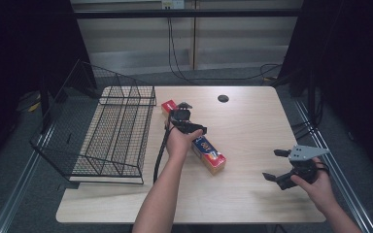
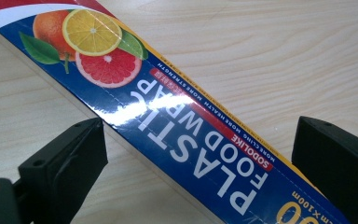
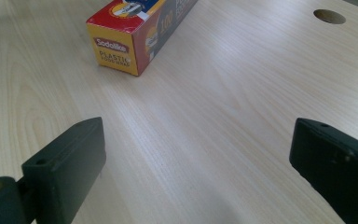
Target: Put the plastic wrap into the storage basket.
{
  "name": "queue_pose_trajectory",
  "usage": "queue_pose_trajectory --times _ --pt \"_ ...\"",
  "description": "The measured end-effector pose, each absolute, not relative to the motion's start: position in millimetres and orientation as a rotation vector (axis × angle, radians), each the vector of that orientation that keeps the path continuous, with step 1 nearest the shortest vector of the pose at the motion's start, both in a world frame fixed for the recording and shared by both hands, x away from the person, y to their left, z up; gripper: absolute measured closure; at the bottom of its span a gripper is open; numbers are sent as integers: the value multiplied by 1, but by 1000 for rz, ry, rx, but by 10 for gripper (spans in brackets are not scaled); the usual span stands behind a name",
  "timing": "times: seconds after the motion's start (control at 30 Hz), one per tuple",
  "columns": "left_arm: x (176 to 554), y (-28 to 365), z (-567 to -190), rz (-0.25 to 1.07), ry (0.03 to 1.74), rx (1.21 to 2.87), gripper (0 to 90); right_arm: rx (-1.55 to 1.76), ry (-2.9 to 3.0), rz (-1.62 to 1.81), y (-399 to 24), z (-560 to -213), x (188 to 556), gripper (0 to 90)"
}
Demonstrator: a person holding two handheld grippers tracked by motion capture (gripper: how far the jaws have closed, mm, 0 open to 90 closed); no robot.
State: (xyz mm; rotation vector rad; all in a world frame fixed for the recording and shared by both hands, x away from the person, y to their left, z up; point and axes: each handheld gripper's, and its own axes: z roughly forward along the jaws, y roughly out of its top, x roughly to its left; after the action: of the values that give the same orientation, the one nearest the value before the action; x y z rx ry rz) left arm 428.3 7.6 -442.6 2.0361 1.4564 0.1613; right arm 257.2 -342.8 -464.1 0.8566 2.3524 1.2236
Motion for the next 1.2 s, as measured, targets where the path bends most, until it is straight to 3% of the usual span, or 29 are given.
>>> queue_pose_trajectory --times 1.2 --pt "436 -2 -458 176 1564 2049 0 853 2328 1250 -345 -462 257 32"
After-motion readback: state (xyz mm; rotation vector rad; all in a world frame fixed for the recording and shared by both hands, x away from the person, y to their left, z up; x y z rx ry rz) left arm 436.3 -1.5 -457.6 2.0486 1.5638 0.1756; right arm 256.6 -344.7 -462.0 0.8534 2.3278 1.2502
